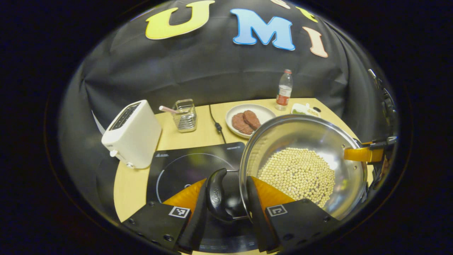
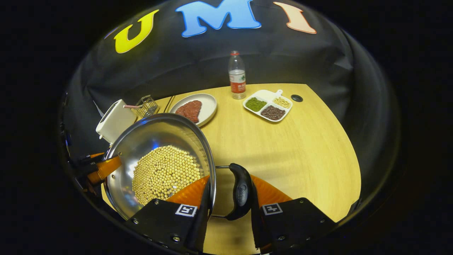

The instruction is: First push the handle of the pot to place it horizontally, then grasp the pot with both hands and set it on the induction cooktop.

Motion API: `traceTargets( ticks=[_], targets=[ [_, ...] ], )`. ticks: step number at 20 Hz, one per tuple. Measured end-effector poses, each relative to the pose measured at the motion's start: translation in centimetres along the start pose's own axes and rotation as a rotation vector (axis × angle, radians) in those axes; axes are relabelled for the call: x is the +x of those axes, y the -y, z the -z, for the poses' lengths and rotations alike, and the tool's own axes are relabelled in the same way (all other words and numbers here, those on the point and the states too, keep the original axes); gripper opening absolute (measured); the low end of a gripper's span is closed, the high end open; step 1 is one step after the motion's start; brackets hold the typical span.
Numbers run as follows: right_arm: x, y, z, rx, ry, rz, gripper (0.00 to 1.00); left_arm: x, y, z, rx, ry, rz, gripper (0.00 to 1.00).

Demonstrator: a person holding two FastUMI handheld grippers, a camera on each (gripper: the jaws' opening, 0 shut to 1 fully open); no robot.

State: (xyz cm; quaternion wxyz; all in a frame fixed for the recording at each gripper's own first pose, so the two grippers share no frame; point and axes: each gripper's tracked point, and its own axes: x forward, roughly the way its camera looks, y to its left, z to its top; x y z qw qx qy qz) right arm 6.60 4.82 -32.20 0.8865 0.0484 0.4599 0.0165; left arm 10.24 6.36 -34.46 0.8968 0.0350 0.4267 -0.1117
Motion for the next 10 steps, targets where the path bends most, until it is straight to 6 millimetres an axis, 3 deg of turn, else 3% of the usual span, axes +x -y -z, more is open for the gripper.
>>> traceTargets(
  ticks=[5,10],
  targets=[
    [1.1,-4.8,-0.1,-0.015,-0.012,-0.011,0.52,-0.2,-5.4,0.7,-0.02,-0.013,-0.02,0.64],
    [2.1,-8.5,0.0,-0.019,-0.021,-0.02,0.52,-0.1,-9.2,1.3,-0.025,-0.018,-0.033,0.67]
  ],
)
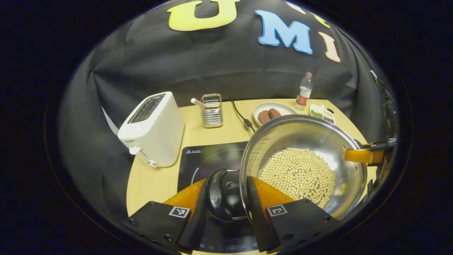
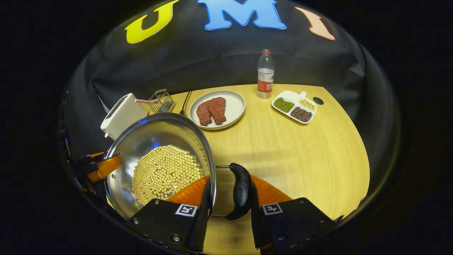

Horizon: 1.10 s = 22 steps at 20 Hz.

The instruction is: First push the handle of the pot to place it horizontally, then grasp the pot with both hands and set it on the induction cooktop.

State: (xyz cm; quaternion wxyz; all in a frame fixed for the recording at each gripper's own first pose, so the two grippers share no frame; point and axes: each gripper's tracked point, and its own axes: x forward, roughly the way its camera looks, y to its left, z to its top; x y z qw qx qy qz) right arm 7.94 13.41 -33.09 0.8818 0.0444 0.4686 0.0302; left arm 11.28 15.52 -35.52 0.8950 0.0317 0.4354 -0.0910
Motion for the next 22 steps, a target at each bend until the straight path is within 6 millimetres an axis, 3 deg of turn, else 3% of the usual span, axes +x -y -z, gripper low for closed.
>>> traceTargets(
  ticks=[2,3,12,13,14,17,22],
  targets=[
    [0.4,-1.3,0.0,-0.01,0.001,-0.001,0.52,0.2,-1.4,0.4,-0.015,-0.005,-0.002,0.6],
    [0.6,-1.9,0.0,-0.013,0.003,0.0,0.52,0.3,-2.1,0.4,-0.019,-0.008,-0.004,0.64],
    [2.5,-7.2,0.8,-0.008,-0.004,-0.004,0.52,1.4,-7.5,1.2,0.002,-0.014,-0.013,0.6],
    [2.8,-7.8,0.9,-0.004,-0.008,-0.003,0.52,1.7,-8.0,1.3,0.001,-0.015,-0.011,0.67],
    [3.0,-8.3,1.0,0.0,-0.01,-0.002,0.52,1.9,-8.5,1.4,0.002,-0.015,-0.008,0.64],
    [3.6,-9.5,1.1,0.008,-0.012,0.001,0.52,2.8,-9.7,1.4,0.012,-0.011,-0.009,0.61],
    [4.3,-11.0,1.2,0.012,-0.01,0.006,0.52,2.9,-11.0,1.8,0.008,-0.014,0.002,0.64]
  ],
)
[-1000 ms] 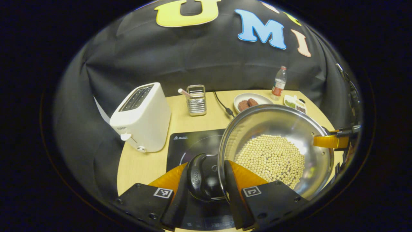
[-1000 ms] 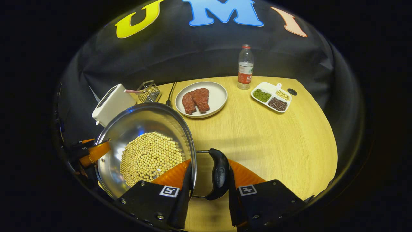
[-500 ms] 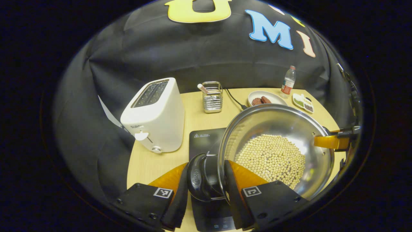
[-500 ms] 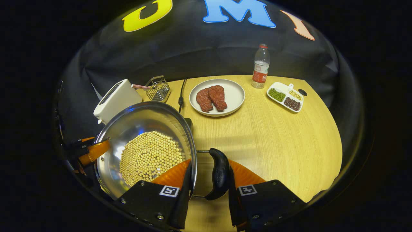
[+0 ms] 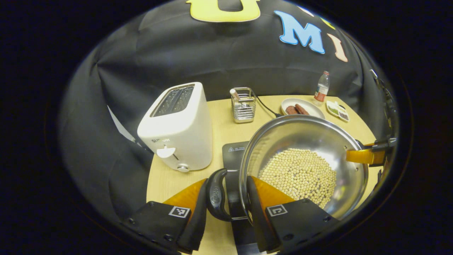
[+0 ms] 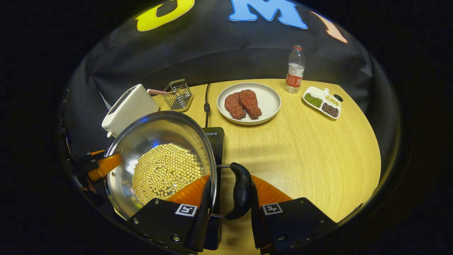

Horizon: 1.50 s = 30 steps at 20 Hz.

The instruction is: First push the handle of the pot to place it horizontally, then grasp the pot with both hands and set it on the induction cooktop.

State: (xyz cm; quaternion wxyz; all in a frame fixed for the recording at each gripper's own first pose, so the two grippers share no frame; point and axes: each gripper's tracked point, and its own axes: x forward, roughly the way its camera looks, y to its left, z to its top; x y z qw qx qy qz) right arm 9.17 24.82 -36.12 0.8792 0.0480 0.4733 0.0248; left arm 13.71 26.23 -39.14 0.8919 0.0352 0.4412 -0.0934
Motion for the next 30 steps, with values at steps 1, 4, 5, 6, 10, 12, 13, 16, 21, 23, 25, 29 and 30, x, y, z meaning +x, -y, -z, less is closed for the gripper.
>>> traceTargets(
  ticks=[1,4,5,6,10,12,13,16,21,23,25,29,30],
  targets=[
    [0.1,-0.3,0.1,0.004,-0.001,0.001,0.52,0.2,-0.4,0.1,-0.005,0.0,0.003,0.64],
    [0.4,-0.9,0.2,0.005,0.001,0.005,0.52,0.8,-1.2,0.7,-0.011,-0.004,0.006,0.61],
    [0.5,-0.9,0.3,0.01,-0.001,0.007,0.52,1.0,-1.4,0.6,-0.01,-0.003,0.008,0.61],
    [0.5,-1.1,0.3,0.009,0.0,0.011,0.52,0.9,-1.4,0.8,-0.012,-0.001,0.009,0.61],
    [0.8,-1.2,-0.1,0.013,0.013,0.011,0.52,0.6,-1.9,0.8,-0.024,0.013,0.018,0.64],
    [0.7,-1.1,-0.2,0.009,0.019,0.014,0.52,0.7,-1.9,0.7,-0.024,0.023,0.019,0.62],
    [0.6,-1.1,-0.2,0.019,0.024,0.012,0.52,0.8,-1.9,0.6,-0.02,0.027,0.016,0.63],
    [0.4,-1.2,-0.6,0.015,0.04,-0.003,0.57,0.4,-2.4,-0.9,-0.007,0.085,-0.012,0.8],
    [-3.4,-0.1,-5.5,-0.075,0.229,0.011,0.8,-3.8,-3.3,-4.4,-0.103,0.195,-0.064,0.96],
    [-5.6,-0.2,-6.8,-0.093,0.289,-0.014,0.89,-6.6,-2.2,-6.3,-0.138,0.25,-0.072,0.95],
    [-8.7,0.4,-8.2,-0.102,0.36,-0.016,0.98,-10.4,-0.3,-9.0,-0.152,0.341,-0.089,0.99],
    [-16.3,2.1,-11.4,-0.079,0.539,-0.033,0.99,-17.7,5.2,-13.9,-0.152,0.51,-0.092,0.97],
    [-18.4,2.7,-12.0,-0.074,0.577,-0.032,0.98,-19.5,6.4,-14.6,-0.147,0.55,-0.102,0.97]
  ],
)
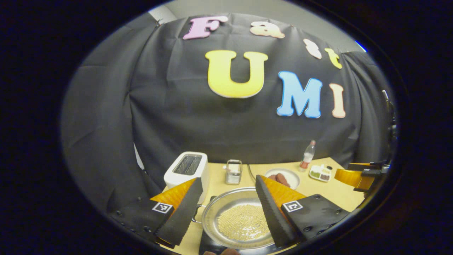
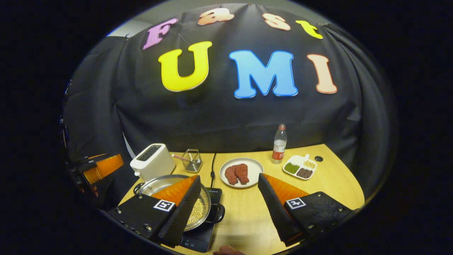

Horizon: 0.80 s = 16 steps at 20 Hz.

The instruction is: First push the handle of the pot to place it horizontally, then grasp the pot with both hands and set it on the induction cooktop.

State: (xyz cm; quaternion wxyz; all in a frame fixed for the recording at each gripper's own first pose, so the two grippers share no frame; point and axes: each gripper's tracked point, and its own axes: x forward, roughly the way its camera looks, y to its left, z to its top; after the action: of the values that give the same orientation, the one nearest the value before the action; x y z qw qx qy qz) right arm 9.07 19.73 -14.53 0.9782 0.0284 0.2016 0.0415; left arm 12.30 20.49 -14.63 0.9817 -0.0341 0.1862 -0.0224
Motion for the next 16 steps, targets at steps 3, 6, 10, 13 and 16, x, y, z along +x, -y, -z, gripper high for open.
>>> traceTargets(
  ticks=[3,6,10,13,16],
  targets=[
    [-3.5,2.1,-4.7,0.024,0.116,0.009,0.98,-4.1,3.7,-4.2,-0.017,0.112,-0.004,0.99],
    [-7.7,4.2,-8.5,0.049,0.222,0.041,0.98,-8.3,5.8,-8.3,-0.03,0.217,-0.03,0.95],
    [-11.6,5.7,-11.9,0.046,0.313,0.035,0.98,-11.1,8.6,-12.2,0.01,0.305,0.006,0.97],
    [-13.9,6.5,-13.3,0.034,0.349,0.048,0.98,-13.0,9.7,-13.6,0.002,0.334,0.011,0.99],
    [-15.4,6.6,-14.1,0.034,0.373,0.046,0.98,-14.3,10.2,-13.2,-0.018,0.327,0.034,0.99]
  ],
)
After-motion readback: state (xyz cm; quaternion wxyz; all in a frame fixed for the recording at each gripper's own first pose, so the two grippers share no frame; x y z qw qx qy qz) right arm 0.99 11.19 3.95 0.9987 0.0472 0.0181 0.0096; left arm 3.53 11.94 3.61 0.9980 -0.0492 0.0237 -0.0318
